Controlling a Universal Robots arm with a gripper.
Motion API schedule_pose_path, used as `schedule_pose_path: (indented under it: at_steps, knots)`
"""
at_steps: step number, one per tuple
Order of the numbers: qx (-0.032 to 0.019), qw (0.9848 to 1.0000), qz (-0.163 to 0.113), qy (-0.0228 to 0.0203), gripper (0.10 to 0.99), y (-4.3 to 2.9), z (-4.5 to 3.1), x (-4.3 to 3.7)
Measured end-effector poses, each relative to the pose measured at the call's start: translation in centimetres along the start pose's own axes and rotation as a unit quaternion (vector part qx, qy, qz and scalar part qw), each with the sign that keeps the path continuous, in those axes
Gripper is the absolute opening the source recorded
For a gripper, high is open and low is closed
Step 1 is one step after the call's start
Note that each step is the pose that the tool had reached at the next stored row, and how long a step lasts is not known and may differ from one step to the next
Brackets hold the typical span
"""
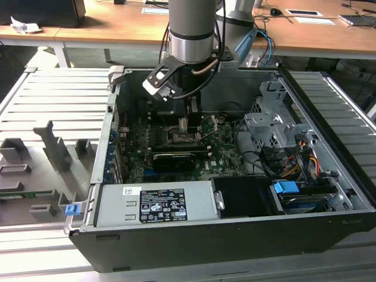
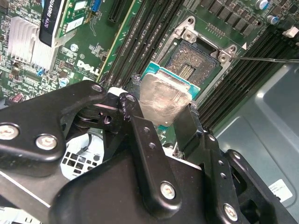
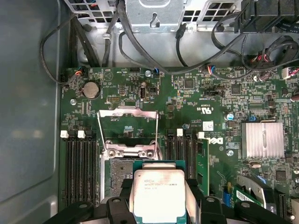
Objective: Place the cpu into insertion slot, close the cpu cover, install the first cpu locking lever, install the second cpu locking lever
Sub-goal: 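Place the cpu into insertion slot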
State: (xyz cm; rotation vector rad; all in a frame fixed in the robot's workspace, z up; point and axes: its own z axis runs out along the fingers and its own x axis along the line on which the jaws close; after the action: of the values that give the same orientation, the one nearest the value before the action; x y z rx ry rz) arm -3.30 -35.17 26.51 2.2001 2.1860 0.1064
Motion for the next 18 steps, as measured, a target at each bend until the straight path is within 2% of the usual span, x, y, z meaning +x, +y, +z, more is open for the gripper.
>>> schedule_pose_path:
  at_steps: [10, 12, 13, 18]
  knots:
    - [0.0000, 1.0000, 0.003, -0.0002, 0.529, -0.06, 0.17, 0.00]
    - [-0.0002, 1.0000, 0.009, -0.0006, 0.529, -0.08, 0.19, 0.00]
    - [-0.0004, 0.9998, 0.021, -0.0016, 0.529, -0.10, 0.23, 0.02]
    - [-0.0005, 0.9998, 0.021, -0.0016, 0.529, -0.23, 0.51, 0.05]
